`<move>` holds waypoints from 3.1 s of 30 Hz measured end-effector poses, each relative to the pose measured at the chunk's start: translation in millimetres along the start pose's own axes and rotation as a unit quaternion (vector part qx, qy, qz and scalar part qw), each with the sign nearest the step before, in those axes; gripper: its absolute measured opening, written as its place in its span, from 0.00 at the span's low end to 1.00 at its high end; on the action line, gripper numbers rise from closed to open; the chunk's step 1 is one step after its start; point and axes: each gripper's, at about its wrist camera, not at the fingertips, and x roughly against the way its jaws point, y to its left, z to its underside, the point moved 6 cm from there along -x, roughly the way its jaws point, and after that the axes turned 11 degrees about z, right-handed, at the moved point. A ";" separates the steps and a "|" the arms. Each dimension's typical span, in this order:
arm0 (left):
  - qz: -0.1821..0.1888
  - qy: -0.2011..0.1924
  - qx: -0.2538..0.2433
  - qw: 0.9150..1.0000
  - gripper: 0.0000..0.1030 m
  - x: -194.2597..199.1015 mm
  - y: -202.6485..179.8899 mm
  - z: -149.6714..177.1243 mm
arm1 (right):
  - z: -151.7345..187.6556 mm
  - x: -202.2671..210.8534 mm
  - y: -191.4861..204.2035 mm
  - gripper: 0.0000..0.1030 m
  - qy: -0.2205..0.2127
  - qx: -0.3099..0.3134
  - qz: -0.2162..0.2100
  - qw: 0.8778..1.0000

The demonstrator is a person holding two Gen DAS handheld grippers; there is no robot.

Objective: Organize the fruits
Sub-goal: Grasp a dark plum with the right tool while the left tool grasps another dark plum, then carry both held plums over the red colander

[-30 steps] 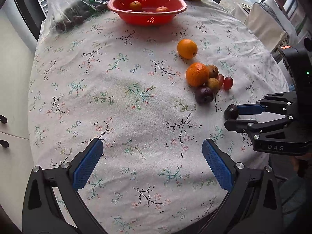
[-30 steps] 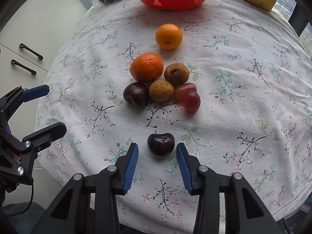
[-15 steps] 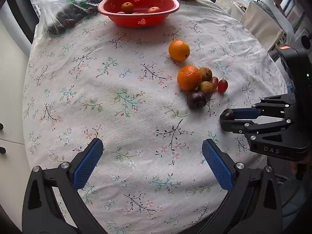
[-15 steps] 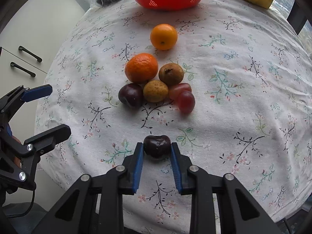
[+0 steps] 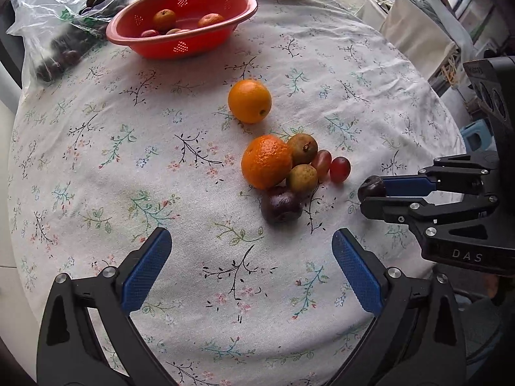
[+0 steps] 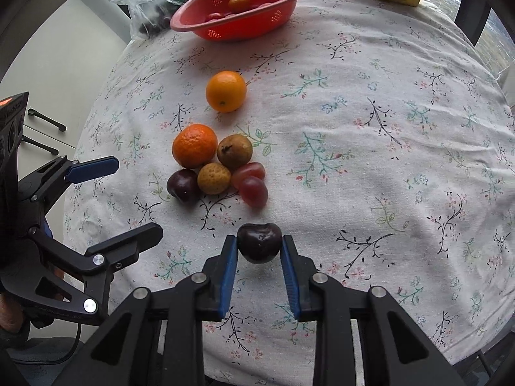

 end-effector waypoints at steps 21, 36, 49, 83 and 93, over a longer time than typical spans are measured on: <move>0.028 0.019 -0.011 0.999 0.31 -39.1 -16.0 -16.1 | -7.9 -4.5 -28.8 0.29 0.005 -0.018 0.003 1.000; 0.040 0.012 -0.011 0.999 0.27 -33.2 -14.7 -10.7 | -8.2 -6.1 -25.3 0.29 0.003 -0.015 0.002 1.000; 0.045 -0.007 0.011 0.999 0.27 -2.6 -2.7 -3.5 | -15.4 -3.0 -22.3 0.29 -0.001 -0.007 -0.002 1.000; -0.012 -0.099 0.051 0.994 0.27 26.2 110.2 -222.9 | -279.0 19.9 -12.2 0.29 -0.102 0.029 -0.015 0.994; -0.009 -0.075 0.059 0.995 0.28 -19.7 120.5 -236.1 | -294.6 -24.4 0.5 0.29 -0.057 0.050 -0.017 0.997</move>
